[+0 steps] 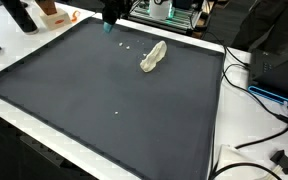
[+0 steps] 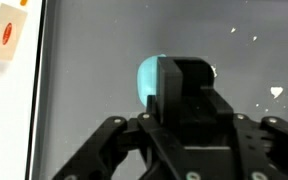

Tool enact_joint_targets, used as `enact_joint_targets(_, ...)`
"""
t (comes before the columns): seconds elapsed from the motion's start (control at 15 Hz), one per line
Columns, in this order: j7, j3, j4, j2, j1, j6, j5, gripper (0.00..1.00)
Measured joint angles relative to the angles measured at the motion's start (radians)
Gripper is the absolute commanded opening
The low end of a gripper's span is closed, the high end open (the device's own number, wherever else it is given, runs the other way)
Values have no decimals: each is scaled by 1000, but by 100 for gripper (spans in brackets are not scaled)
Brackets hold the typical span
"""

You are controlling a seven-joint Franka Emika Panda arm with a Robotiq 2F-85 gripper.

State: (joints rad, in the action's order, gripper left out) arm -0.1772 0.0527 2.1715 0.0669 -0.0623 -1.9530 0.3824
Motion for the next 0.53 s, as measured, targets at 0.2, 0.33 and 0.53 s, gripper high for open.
enact_joint_targets(0.2,-40,3,-2,2,-9,-20,43,50)
enact_joint_targets(0.33,-41,3,-5,2,-9,-21,44,50)
enact_joint_targets(0.53,-41,3,-7,3,-9,-21,44,50)
